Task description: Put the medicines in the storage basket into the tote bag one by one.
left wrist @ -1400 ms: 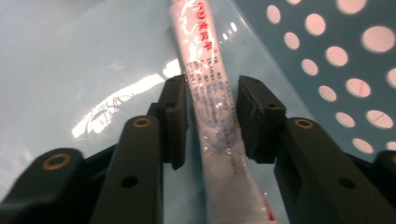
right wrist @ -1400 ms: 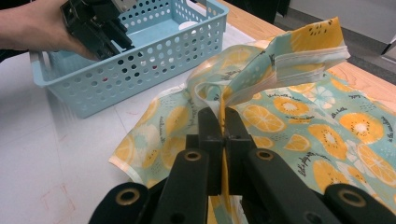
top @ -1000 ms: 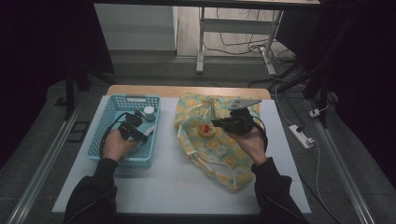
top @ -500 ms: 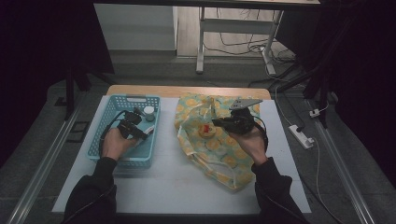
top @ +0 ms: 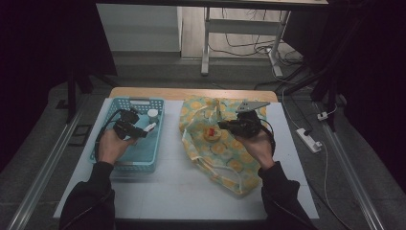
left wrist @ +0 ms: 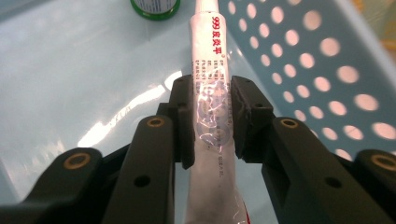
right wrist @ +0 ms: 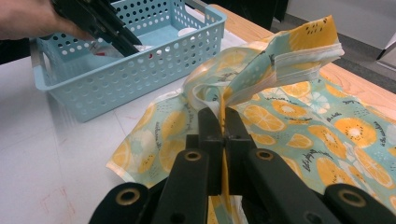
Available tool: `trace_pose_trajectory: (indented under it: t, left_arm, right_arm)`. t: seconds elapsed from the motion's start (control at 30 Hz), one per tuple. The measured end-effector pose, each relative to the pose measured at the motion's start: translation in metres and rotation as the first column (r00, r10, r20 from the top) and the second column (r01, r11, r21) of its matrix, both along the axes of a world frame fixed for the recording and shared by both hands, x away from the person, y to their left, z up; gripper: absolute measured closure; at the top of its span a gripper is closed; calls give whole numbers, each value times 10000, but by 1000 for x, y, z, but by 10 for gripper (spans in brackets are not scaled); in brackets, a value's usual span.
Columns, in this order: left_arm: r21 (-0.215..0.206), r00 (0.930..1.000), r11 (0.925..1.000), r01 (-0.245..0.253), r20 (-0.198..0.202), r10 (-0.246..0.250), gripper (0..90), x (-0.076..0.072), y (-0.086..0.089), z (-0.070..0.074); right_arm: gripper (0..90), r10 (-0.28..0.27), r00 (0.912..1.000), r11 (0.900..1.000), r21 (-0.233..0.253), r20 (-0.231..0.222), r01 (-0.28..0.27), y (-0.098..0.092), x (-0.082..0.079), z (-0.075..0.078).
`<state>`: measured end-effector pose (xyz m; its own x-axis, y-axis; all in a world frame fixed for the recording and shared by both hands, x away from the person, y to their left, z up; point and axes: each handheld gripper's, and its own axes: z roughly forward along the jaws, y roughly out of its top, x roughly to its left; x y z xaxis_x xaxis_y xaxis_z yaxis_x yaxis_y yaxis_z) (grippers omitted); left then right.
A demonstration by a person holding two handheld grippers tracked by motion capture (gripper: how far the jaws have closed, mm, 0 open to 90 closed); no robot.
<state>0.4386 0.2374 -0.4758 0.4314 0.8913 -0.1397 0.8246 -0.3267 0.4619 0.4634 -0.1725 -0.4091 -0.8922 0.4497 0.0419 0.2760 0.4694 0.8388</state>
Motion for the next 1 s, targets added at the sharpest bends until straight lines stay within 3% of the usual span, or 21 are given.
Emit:
trace_pose_trajectory:
  t: [0.37, 0.73, 1.0]
  left_arm:
    - [-449, 9980, 9987, 238, 599, -211, 712, -15, 7, 18]
    - [-504, 9923, 9966, 658, 1081, -600, 713, -30, -5, 39]
    - [-625, 9844, 9905, 1223, 1348, -1131, 713, -38, -23, 47]
  right_arm:
    - [896, -30, 10000, 10000, 3, -16, 30, 0, 0, -1]
    - [896, -47, 10000, 10000, 37, 7, 47, -1, 1, 0]
    - [897, -65, 10000, 10000, 54, 21, 64, -1, 0, 1]
